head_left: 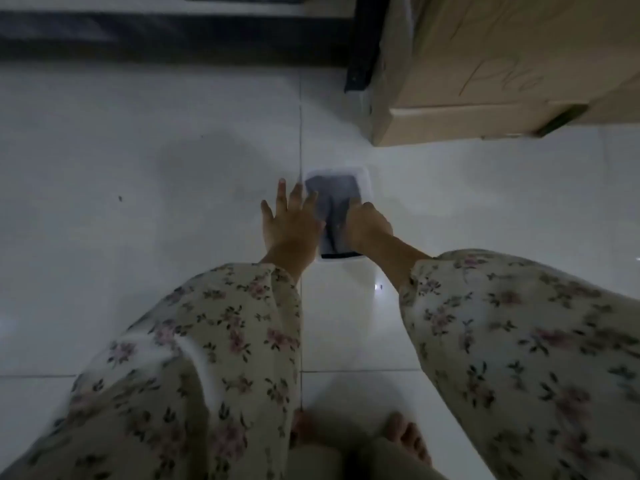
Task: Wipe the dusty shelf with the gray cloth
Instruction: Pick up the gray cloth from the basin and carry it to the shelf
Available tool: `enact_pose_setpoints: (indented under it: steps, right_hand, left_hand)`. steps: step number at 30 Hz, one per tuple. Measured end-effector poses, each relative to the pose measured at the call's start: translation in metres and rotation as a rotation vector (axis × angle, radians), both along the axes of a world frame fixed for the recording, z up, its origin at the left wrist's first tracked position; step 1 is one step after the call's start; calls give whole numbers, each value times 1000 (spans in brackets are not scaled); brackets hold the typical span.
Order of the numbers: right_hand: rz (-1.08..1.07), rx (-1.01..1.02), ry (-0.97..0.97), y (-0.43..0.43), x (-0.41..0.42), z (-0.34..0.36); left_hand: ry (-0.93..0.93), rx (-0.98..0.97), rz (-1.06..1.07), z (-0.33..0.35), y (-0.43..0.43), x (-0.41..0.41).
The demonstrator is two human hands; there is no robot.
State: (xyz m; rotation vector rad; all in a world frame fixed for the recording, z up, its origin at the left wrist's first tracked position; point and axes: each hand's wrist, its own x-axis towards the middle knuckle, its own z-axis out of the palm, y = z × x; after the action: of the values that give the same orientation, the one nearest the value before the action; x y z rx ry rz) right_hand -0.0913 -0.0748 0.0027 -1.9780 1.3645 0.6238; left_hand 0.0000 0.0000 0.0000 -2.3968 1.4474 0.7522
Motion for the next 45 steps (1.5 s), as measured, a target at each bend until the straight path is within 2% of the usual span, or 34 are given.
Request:
enact_pose_setpoints:
  steps: [2, 7, 14, 19, 22, 28, 31, 37, 42, 45]
  right_hand:
    - [24, -28, 29, 0, 4, -12]
    - [-151, -43, -8, 7, 8, -14]
    - [-444, 3, -168, 5, -5, 64]
    - [-572, 34, -389, 6, -5, 178]
    - [-622, 96, -517, 4, 1, 262]
    - [-746, 318, -819, -4, 6, 437]
    - [-780, 399, -938, -7, 9, 526]
    - [-789, 572, -1173, -8, 18, 680]
    - [-831, 775, -1283, 5, 18, 782]
    - [-771, 978, -1289, 10, 16, 819]
  left_hand:
    - [-46, 42, -51, -11, 1, 1]
    - [-40, 17, -75, -22, 14, 3]
    - [202, -62, 143, 63, 10, -3]
    - [452, -157, 367, 171, 3, -4]
    - [664, -328, 593, 255, -5, 3]
    - [802, -609, 772, 438, -7, 28]
    - [846, -704, 816, 530, -8, 34]
    - [1069, -948, 882, 697, -1, 39]
    - [1347, -1102, 950, 798, 14, 27]
    - [1390, -1105, 875, 832, 25, 26]
